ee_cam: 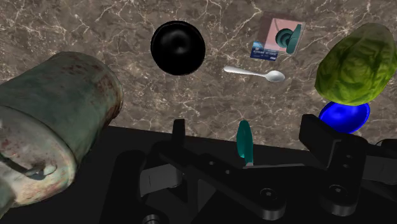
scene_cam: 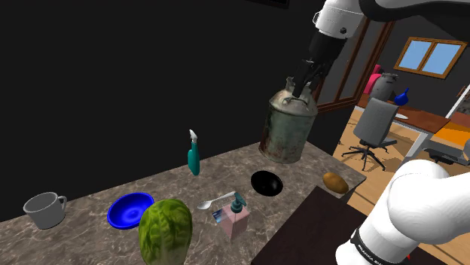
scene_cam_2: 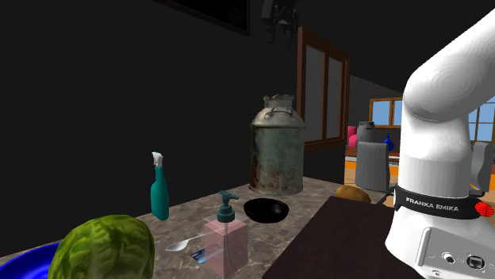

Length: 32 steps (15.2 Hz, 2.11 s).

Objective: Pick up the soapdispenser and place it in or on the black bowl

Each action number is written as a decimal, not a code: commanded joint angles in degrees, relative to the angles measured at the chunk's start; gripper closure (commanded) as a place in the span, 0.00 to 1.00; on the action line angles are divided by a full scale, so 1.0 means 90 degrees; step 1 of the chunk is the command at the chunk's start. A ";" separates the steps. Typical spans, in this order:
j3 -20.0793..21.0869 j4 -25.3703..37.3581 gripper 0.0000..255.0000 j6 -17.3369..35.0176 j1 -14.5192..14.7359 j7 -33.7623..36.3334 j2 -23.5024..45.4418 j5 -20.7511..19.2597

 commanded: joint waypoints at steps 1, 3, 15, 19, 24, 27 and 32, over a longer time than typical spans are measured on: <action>0.0000 0.0000 0.00 0.0000 0.0000 0.0000 0.0000 0.0000; 0.0085 -0.0347 0.00 0.0306 0.0025 0.0165 0.0043 0.0098; 0.0702 -0.1922 0.00 0.2378 0.0240 0.1123 0.0993 0.0732; 0.0944 -0.2225 0.00 0.3170 0.0317 0.1433 0.1614 0.0938; 0.1260 -0.2418 0.00 0.4211 0.0397 0.1831 0.2615 0.1139; 0.1451 -0.2429 0.00 0.4842 0.0425 0.2089 0.3323 0.1197; 0.1724 -0.2286 0.00 0.5803 0.0441 0.2582 0.4563 0.1099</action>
